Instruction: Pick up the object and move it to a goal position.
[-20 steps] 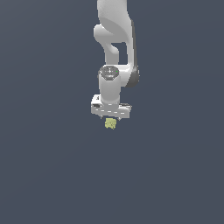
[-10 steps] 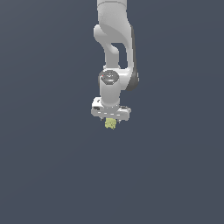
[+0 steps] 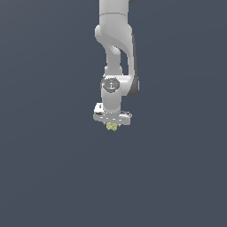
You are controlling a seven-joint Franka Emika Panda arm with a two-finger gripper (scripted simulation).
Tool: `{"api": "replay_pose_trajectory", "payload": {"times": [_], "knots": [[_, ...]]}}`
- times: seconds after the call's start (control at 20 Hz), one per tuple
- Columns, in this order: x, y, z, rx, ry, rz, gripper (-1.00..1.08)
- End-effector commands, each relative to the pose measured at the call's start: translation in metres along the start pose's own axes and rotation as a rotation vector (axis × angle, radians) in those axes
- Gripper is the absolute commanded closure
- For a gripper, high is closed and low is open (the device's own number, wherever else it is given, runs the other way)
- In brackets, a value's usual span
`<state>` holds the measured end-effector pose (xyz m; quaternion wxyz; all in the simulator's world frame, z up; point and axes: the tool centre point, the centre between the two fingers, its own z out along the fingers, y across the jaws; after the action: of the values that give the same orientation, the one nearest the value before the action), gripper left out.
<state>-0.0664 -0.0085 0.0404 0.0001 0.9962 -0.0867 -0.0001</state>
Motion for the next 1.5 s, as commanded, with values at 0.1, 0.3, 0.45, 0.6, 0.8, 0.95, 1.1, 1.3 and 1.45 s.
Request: {"api": "replay_pose_trajectory", "payload": {"times": [0.1,0.3,0.45,0.6,0.8,0.95,1.1,1.3,1.45], "knots": [[0.000,0.000,0.001,0.000,0.000,0.000,1.08],[0.000,0.000,0.001,0.000,0.000,0.000,1.08],[0.001,0.000,0.000,0.000,0.002,0.000,1.08],[0.001,0.001,-0.003,0.000,0.002,0.000,1.08],[0.004,0.005,-0.014,0.000,0.002,0.000,1.08],[0.006,0.010,-0.029,0.000,0.002,0.000,1.08],[0.010,0.017,-0.048,0.000,0.002,0.000,1.08],[0.017,0.029,-0.080,0.001,0.002,0.001,1.08],[0.023,0.040,-0.110,0.001,0.002,0.001,1.08]]}}
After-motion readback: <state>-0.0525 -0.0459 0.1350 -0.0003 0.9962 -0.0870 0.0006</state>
